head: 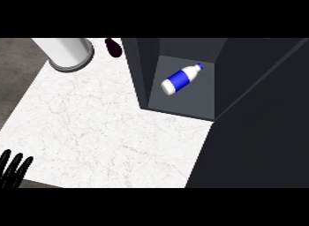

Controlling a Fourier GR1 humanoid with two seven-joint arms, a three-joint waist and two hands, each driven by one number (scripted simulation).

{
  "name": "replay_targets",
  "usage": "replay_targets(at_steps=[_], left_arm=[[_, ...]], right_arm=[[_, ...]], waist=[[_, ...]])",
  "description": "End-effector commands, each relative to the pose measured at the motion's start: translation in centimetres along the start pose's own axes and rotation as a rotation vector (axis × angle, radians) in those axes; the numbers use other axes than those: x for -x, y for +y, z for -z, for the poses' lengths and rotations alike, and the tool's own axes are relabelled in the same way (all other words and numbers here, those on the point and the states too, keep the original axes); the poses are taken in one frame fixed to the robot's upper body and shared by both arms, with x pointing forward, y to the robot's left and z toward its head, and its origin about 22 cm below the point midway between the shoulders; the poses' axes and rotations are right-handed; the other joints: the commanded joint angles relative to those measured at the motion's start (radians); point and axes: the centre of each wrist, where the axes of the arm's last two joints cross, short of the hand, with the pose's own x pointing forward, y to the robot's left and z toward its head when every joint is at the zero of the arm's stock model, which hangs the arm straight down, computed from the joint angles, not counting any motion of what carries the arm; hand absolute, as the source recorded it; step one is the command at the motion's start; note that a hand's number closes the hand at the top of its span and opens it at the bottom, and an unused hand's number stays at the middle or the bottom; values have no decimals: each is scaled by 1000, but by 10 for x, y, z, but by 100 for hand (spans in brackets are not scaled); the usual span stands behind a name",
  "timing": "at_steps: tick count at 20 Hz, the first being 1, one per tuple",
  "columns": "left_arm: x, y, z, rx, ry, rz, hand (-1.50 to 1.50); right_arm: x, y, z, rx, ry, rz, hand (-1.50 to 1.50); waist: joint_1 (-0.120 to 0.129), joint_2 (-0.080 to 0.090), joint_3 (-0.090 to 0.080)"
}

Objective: Pick up the bottled water, place it into the cabinet and close the cabinet

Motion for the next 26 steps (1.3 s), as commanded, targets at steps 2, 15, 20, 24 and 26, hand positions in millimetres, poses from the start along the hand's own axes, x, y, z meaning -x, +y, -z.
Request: replay_targets(at_steps=[2,15,20,24,26], left_arm=[[-11,8,5,32,-18,10,-150],[-22,19,14,50,-21,16,-150],[-29,24,13,44,-24,15,-150],[-31,32,19,29,-34,20,-150],[-30,30,13,17,-25,16,-150]], right_arm=[[4,11,17,-71,50,92,150],[28,-2,51,56,63,250,150],[43,-22,79,126,63,369,150],[56,-34,109,59,81,472,150],[61,-48,119,107,98,467,150]], waist=[[15,6,1],[32,30,2],[44,25,6],[13,26,8],[7,15,10]])
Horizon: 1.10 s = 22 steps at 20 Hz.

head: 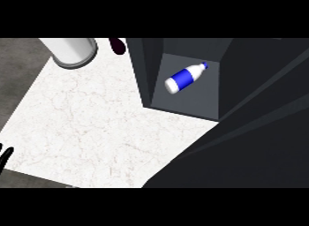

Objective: Pick up the bottled water, place it into the cabinet and close the cabinet

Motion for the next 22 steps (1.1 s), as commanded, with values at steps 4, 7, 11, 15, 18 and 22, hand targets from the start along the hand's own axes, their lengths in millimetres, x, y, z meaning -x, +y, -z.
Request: replay_targets(at_steps=[4,7,11,15,18,22], left_arm=[[-6,9,-6,-25,-9,-5,-150],[-4,9,-14,-34,-8,-33,-150],[-11,17,-14,-41,-5,-32,-150],[-5,18,-25,-41,3,-38,-150],[-9,16,-17,-41,-9,-37,-150],[-10,12,-16,-45,-18,-36,-150]], right_arm=[[10,-60,51,295,37,38,150],[6,-85,81,408,25,18,150],[1,-116,122,498,54,-14,150],[6,-160,134,548,81,-45,150],[6,-168,150,530,99,-64,150],[4,-176,156,528,106,-61,150]], waist=[[-37,-15,6],[-51,-21,7],[-63,-20,9],[-79,-16,10],[-92,-20,11],[-102,-21,11]])
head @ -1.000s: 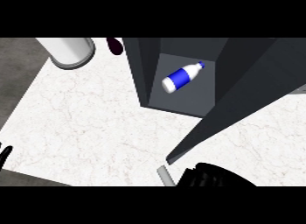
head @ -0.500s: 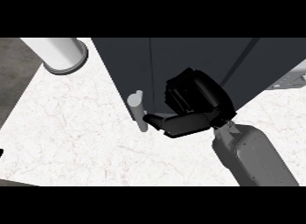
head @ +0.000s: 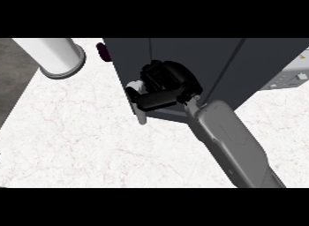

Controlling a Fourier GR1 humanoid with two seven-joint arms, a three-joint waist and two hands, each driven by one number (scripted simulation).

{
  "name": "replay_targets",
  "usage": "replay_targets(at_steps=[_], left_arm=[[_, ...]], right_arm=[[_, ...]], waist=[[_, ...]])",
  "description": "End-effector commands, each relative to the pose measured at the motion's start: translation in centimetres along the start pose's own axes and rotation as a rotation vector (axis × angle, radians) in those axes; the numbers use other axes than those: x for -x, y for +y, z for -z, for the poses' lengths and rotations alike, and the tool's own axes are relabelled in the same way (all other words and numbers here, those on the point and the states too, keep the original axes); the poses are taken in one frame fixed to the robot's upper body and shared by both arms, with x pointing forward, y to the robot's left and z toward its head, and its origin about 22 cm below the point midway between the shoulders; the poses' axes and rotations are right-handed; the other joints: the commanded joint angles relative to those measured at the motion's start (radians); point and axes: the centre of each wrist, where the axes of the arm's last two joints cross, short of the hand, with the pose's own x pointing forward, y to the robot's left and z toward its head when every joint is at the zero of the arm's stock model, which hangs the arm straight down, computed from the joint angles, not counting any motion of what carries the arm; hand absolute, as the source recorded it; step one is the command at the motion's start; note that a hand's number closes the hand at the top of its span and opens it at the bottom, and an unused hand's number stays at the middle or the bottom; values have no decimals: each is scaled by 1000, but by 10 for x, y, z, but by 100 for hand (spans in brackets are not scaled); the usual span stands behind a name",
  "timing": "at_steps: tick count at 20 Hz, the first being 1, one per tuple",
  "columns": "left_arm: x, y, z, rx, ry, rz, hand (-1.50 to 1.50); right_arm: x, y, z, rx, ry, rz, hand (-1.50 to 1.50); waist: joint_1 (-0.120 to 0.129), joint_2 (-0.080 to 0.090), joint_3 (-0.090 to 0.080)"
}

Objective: Pick up the bottled water, place it into the cabinet and close the cabinet

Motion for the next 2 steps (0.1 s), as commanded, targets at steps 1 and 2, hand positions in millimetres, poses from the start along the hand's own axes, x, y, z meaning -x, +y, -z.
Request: replay_targets(at_steps=[1,2], left_arm=[[5,-6,-4,14,-29,-43,-150],[4,-7,1,18,-54,-44,-150]], right_arm=[[-24,-50,14,196,-65,-9,150],[-15,-40,21,184,-66,2,150]], waist=[[-25,14,9],[-24,16,9]])
